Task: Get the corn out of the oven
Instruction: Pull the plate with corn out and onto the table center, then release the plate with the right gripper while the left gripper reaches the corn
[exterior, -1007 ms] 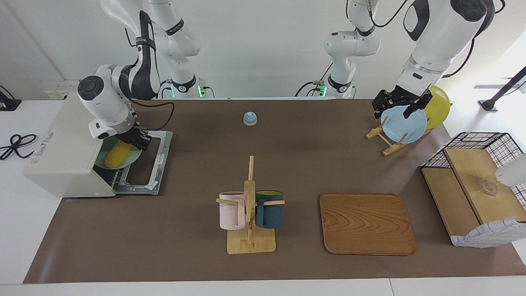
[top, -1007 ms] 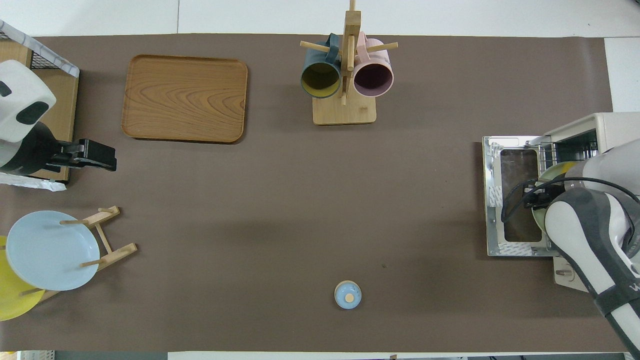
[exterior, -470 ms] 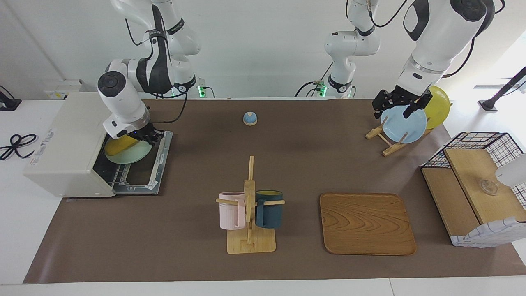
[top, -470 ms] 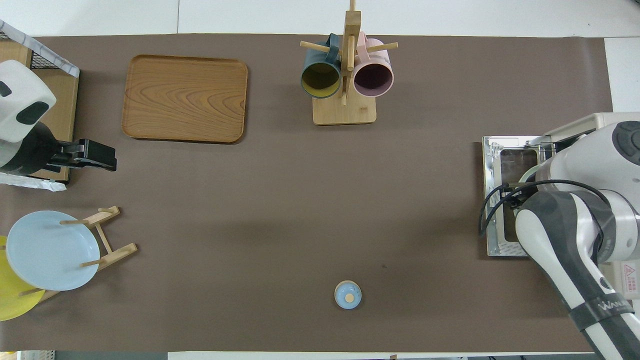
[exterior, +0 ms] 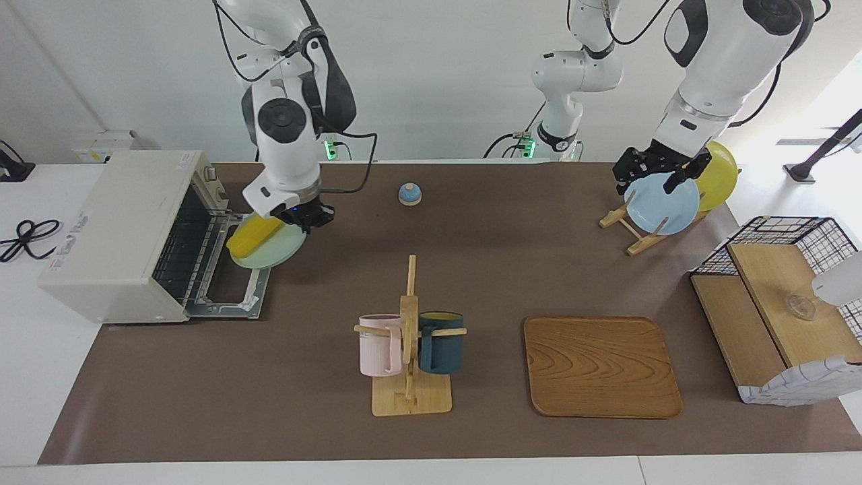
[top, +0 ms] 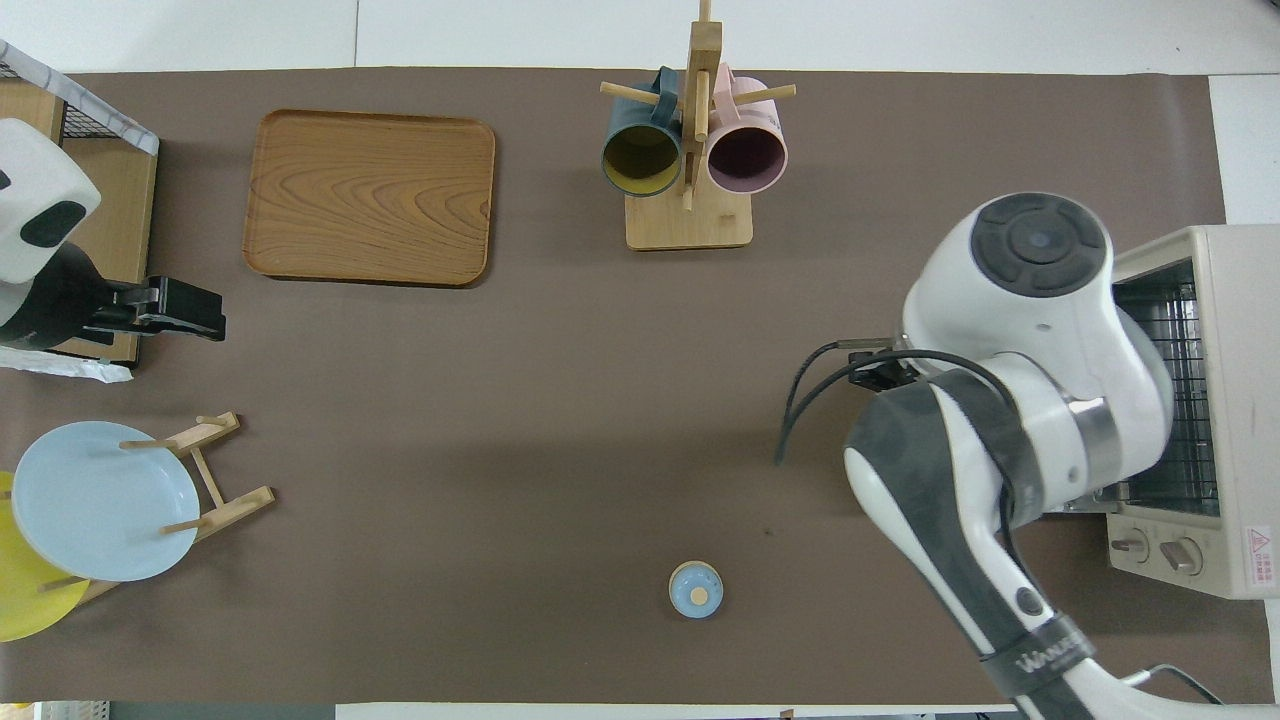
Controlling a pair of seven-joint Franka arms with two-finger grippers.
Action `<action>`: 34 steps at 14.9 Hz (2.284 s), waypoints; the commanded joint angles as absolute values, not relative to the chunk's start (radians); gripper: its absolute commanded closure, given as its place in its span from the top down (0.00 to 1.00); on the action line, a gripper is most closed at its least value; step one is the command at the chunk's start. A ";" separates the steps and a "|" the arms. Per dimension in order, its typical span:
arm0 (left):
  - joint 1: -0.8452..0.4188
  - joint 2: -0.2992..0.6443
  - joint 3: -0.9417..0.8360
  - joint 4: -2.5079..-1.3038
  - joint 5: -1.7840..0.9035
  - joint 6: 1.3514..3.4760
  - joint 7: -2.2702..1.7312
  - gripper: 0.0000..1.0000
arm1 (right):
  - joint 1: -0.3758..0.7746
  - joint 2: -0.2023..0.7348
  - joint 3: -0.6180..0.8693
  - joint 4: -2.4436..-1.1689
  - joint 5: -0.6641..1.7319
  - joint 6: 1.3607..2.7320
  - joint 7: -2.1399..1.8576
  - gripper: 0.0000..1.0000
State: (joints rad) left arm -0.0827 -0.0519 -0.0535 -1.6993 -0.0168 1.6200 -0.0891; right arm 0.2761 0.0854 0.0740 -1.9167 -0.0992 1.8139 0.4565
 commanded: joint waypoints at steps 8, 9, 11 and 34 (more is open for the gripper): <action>-0.069 -0.066 -0.055 -1.715 -0.023 1.641 -0.086 1.00 | 0.572 0.538 0.078 -1.368 -0.100 1.745 0.680 0.00; -0.069 -0.066 -0.054 -1.715 -0.023 1.644 -0.084 1.00 | 0.592 0.558 0.080 -1.370 -0.097 1.787 0.695 0.00; -0.069 -0.066 -0.054 -1.715 -0.023 1.652 -0.086 1.00 | 0.612 0.565 0.080 -1.417 -0.065 1.894 0.764 0.00; -0.208 -0.045 -0.061 -1.789 -0.087 1.793 -0.048 1.00 | 0.448 0.108 0.097 -1.926 0.057 1.914 0.569 0.00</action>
State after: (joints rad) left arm -0.1563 -0.0440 -0.0734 -1.7472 -0.0535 1.7395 -0.0543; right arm 0.4651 0.2099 0.0899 -1.6995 0.0393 1.8604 0.5954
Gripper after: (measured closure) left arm 0.000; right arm 0.921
